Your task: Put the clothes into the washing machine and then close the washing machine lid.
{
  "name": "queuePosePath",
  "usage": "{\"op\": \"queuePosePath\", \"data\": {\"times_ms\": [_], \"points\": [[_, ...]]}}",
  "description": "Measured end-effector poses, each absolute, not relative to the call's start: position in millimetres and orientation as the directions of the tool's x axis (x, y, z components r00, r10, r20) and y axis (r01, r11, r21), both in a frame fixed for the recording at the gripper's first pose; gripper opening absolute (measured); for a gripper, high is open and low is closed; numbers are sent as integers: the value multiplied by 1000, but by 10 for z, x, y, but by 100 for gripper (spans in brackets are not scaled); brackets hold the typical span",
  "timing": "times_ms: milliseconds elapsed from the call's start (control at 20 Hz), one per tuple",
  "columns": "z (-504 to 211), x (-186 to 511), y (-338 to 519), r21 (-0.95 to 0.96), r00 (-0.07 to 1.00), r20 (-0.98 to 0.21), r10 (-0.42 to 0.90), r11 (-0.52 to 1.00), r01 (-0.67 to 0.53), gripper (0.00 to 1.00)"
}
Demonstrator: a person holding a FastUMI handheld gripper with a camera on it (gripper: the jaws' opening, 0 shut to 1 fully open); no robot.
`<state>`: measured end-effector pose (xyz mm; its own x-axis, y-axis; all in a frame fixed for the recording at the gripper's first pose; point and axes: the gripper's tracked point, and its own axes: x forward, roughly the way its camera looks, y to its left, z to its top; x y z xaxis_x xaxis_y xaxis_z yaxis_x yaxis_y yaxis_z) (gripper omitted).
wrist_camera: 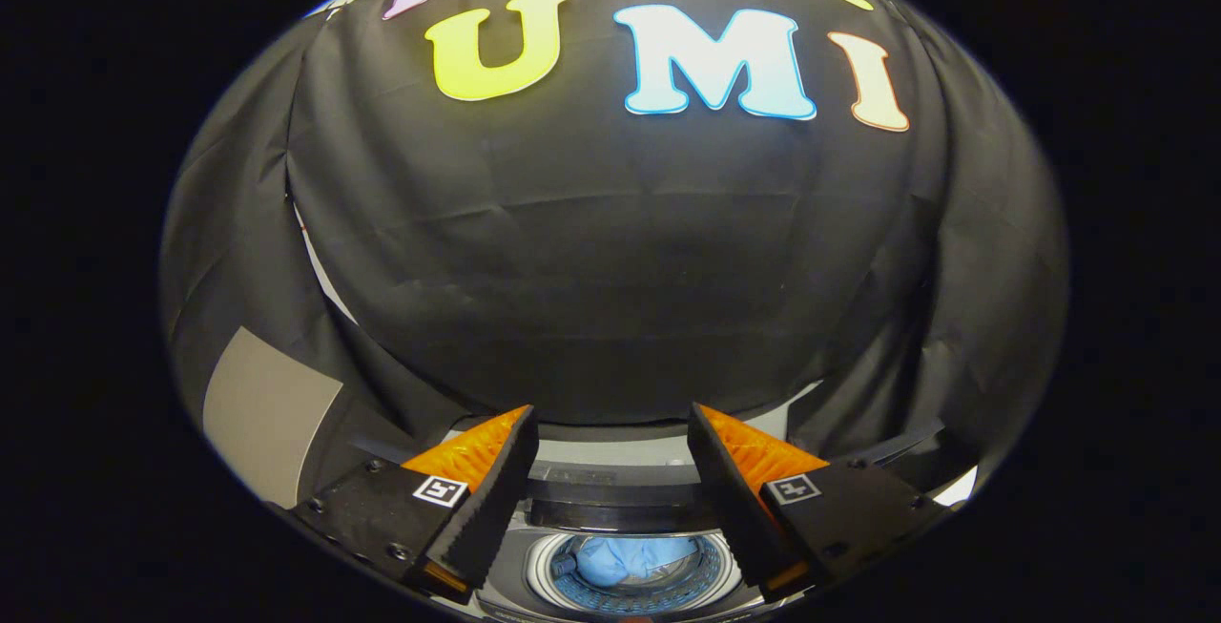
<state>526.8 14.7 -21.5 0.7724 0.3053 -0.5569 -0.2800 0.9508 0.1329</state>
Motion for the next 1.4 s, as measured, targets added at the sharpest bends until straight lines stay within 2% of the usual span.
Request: {"op": "queuePosePath", "data": {"times_ms": [1400], "points": [[-232,4600,112,108,884,-353,308,951,-288,98]]}}
